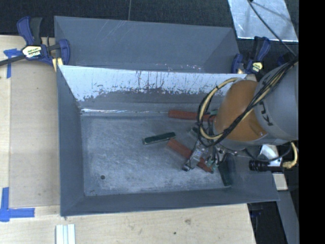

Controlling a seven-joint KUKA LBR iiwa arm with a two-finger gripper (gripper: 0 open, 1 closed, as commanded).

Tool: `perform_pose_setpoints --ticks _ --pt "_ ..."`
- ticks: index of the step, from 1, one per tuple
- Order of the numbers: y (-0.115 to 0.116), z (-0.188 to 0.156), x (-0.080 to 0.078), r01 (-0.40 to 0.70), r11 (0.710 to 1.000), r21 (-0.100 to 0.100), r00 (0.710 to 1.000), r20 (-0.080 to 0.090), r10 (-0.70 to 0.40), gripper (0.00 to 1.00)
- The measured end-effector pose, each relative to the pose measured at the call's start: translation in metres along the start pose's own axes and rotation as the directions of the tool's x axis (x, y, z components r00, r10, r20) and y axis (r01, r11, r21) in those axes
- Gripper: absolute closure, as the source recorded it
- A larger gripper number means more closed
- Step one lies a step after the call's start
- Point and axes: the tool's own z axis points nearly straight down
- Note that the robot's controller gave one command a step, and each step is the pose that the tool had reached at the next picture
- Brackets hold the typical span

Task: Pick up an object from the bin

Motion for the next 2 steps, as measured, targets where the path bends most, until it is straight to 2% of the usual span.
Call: perform_pose_setpoints --ticks 1,2 --pt "0.000 -0.036 -0.001 0.004 1.000 -0.001 1.000 0.001 -0.004 1.00" --pt "0.001 -0.089 -0.004 0.006 1.000 -0.002 1.000 0.002 -0.006 1.00"
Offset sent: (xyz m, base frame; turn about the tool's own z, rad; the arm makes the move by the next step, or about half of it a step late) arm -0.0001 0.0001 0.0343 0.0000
